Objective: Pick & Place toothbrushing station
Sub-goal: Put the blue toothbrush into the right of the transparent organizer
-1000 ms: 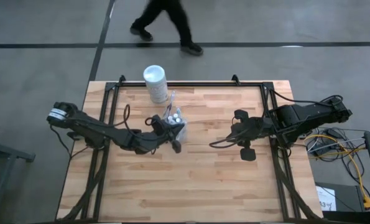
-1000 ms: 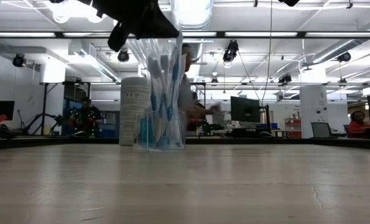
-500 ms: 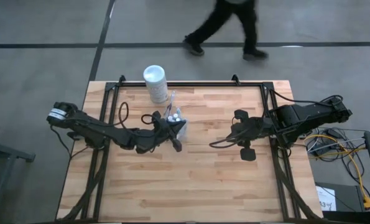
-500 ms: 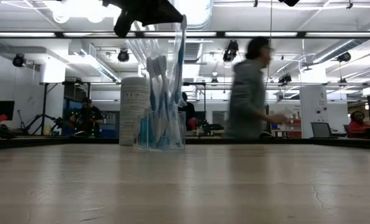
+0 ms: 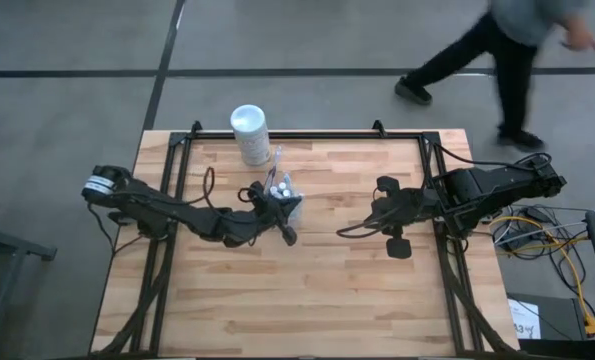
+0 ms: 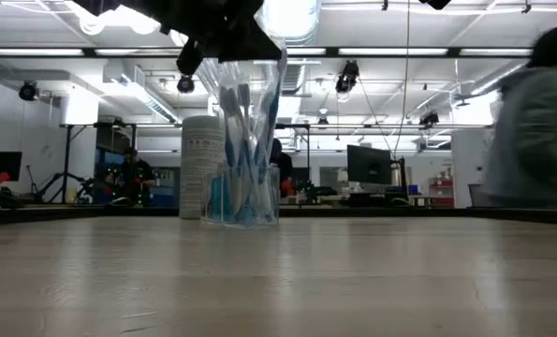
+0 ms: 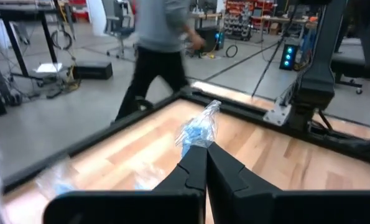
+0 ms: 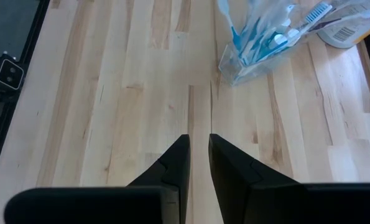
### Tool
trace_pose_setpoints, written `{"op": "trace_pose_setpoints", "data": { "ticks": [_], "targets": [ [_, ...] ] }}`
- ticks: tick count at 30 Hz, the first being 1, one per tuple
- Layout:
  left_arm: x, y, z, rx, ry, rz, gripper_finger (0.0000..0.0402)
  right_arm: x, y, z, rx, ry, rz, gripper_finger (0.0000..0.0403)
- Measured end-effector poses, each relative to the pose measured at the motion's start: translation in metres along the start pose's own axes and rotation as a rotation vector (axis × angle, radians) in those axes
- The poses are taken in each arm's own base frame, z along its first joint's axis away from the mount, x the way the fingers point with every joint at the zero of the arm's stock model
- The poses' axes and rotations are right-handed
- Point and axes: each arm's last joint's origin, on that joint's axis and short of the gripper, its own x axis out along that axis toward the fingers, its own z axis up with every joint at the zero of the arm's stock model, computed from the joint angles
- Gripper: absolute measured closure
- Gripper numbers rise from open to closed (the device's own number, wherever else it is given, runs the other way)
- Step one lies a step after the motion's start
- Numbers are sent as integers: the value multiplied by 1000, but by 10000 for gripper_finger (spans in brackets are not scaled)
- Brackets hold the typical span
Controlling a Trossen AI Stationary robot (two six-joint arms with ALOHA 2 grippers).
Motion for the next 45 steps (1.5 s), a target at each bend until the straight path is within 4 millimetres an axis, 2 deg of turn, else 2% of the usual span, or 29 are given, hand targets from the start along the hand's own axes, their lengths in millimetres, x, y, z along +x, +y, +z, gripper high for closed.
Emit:
{"op": "trace_pose_setpoints", "data": {
  "ticks": [4, 17, 26, 35, 41, 45],
  "targets": [
    [6, -3, -13, -27, 27, 5, 400, 0, 0, 0, 0, 0, 0, 349],
    [10, -3, -37, -101, 129, 47, 398, 0, 0, 0, 0, 0, 0, 349],
    [9, -3, -38, -139, 140, 54, 393, 0, 0, 0, 0, 0, 0, 349],
    [4, -11, -29, -91, 120, 15, 351, 0, 0, 0, 0, 0, 0, 349],
    [-2, -11, -21, -98, 99, 12, 294, 0, 0, 0, 0, -1, 0, 349],
    [-5, -10, -22, -84, 115, 14, 255, 0, 0, 0, 0, 0, 0, 349]
  ]
}}
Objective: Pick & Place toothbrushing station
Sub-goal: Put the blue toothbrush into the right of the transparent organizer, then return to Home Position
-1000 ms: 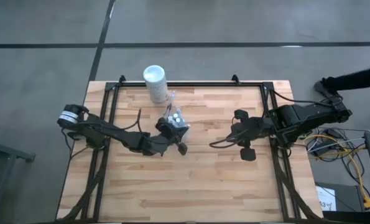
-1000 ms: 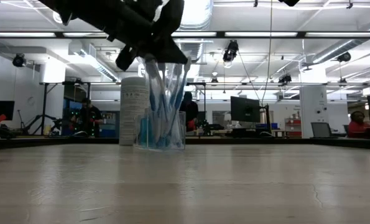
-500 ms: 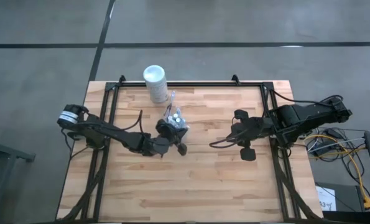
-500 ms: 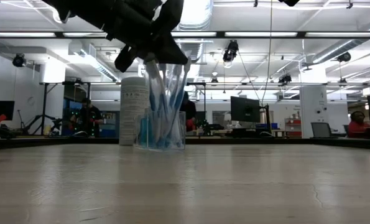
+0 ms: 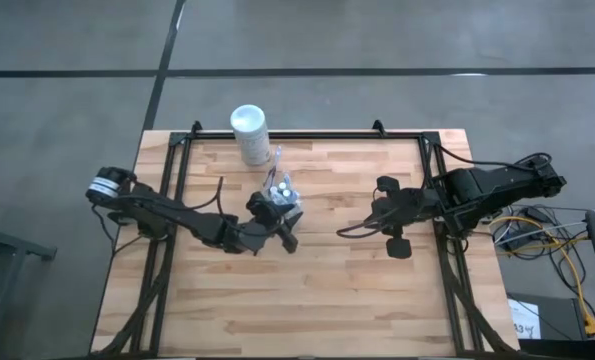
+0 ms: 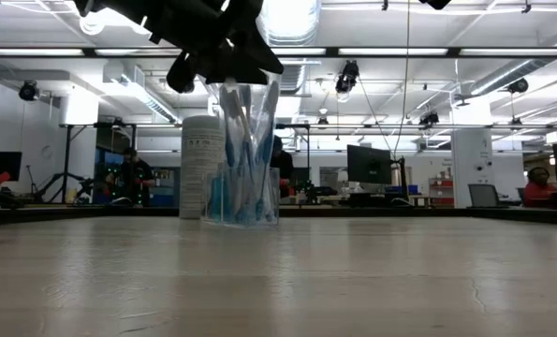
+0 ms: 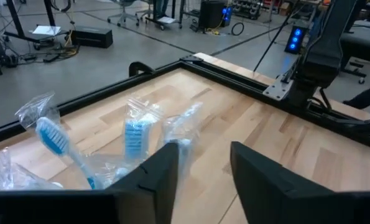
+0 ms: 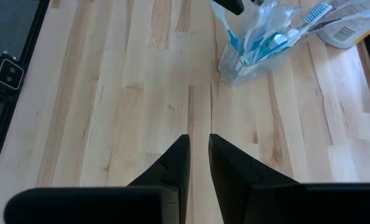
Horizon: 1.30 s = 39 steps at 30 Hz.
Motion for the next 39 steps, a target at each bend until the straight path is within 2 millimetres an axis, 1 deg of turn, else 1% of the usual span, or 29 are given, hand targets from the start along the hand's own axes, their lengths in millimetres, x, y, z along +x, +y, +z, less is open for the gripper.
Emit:
{"op": "trace_pose_setpoints", "data": {
  "ticks": [2, 5, 11, 15, 20, 23, 28, 30, 35, 39],
  "targets": [
    [-1, 0, 0, 4, 2, -1, 242, 0, 0, 0, 0, 0, 0, 349],
    [-4, 0, 1, 8, 8, -3, 233, 0, 0, 0, 0, 0, 0, 349],
    [-14, 5, 5, 15, 51, 8, 232, 0, 0, 0, 0, 0, 0, 349],
    [-22, 9, 13, 7, 48, 11, 231, 0, 0, 0, 0, 1, 0, 349],
    [-35, 14, 33, -11, 0, -6, 231, 0, 0, 0, 0, 0, 0, 349],
    [-44, 17, 47, -1, -12, -71, 232, 0, 0, 0, 0, 0, 0, 349],
    [-64, 21, 82, -5, -83, -195, 232, 0, 0, 0, 0, 0, 0, 349],
    [-71, 24, 92, 1, -114, -245, 232, 0, 0, 0, 0, 0, 0, 349],
    [-84, 29, 107, 53, -147, -412, 232, 0, 0, 0, 0, 0, 0, 349],
    [-91, 31, 114, 123, -183, -484, 232, 0, 0, 0, 0, 0, 0, 349]
  ]
}}
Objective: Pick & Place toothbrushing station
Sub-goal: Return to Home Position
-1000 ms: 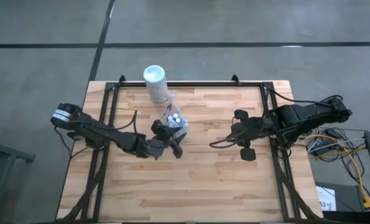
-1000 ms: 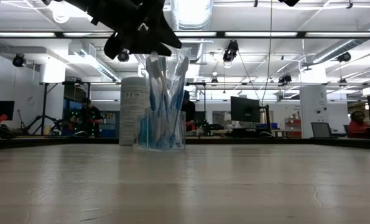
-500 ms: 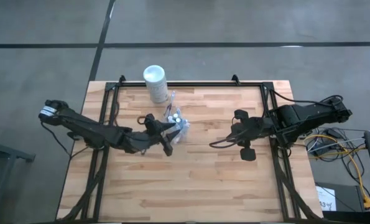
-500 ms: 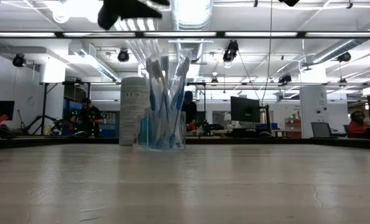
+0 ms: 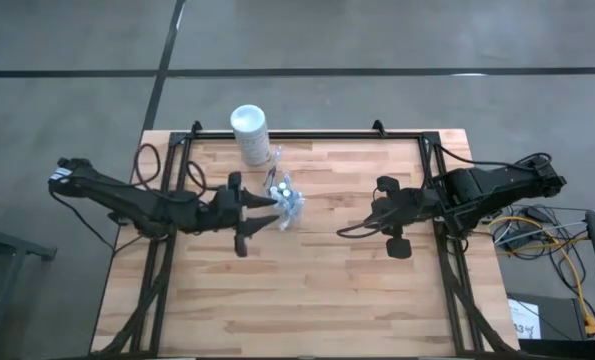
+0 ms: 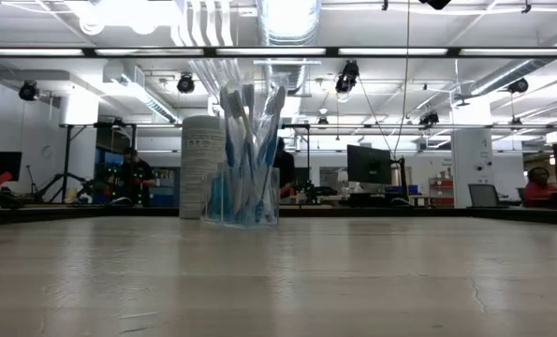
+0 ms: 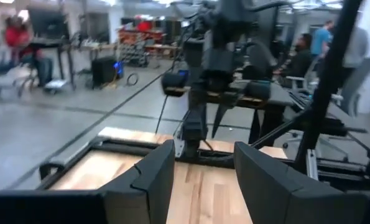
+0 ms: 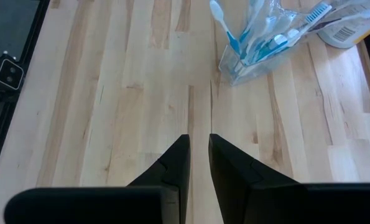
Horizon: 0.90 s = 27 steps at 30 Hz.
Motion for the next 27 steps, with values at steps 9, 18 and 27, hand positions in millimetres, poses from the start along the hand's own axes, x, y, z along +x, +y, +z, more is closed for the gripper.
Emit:
{"op": "trace_pose_setpoints", "data": {
  "ticks": [9, 18, 27],
  "targets": [
    [-19, 1, 19, 52, -84, -221, 232, 0, 0, 0, 0, 0, 0, 349],
    [-47, 13, 22, 36, 3, -313, 231, 0, 0, 0, 0, 0, 0, 349],
    [-77, 26, 18, 45, -52, -360, 231, 0, 0, 0, -1, 0, 0, 349]
  ]
}}
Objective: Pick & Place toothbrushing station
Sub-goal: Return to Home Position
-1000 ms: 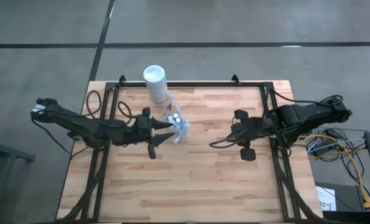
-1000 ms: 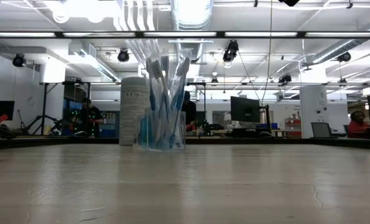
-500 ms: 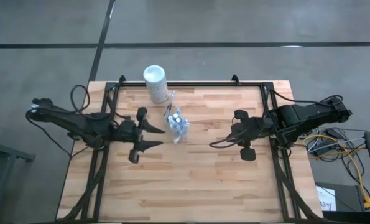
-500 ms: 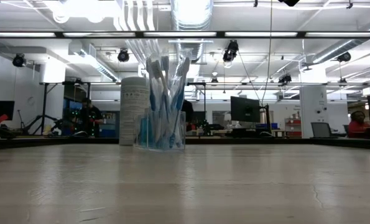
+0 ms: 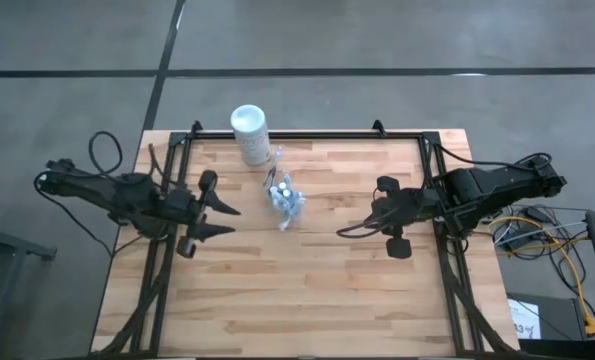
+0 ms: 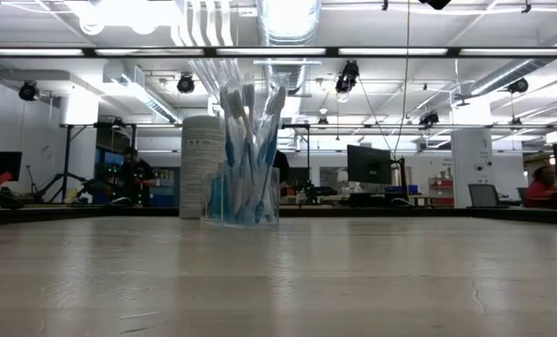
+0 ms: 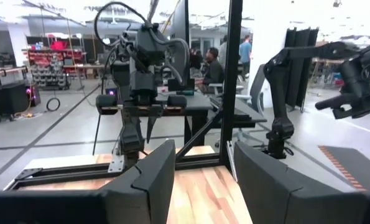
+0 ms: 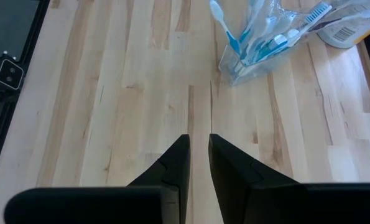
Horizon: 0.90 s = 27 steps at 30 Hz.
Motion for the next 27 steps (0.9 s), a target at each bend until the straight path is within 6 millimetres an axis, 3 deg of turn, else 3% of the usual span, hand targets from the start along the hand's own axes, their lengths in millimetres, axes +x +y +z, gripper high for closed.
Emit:
{"op": "trace_pose_setpoints", "data": {
  "ticks": [5, 15, 27],
  "targets": [
    [-19, 2, -9, -19, -60, -2, 231, 0, 0, 0, 0, 0, 0, 349],
    [-51, 7, -58, -13, -94, 0, 231, 0, 0, 0, 1, 0, 0, 349],
    [-73, 13, -102, -44, -77, 95, 231, 0, 0, 0, 0, 0, 0, 349]
  ]
}}
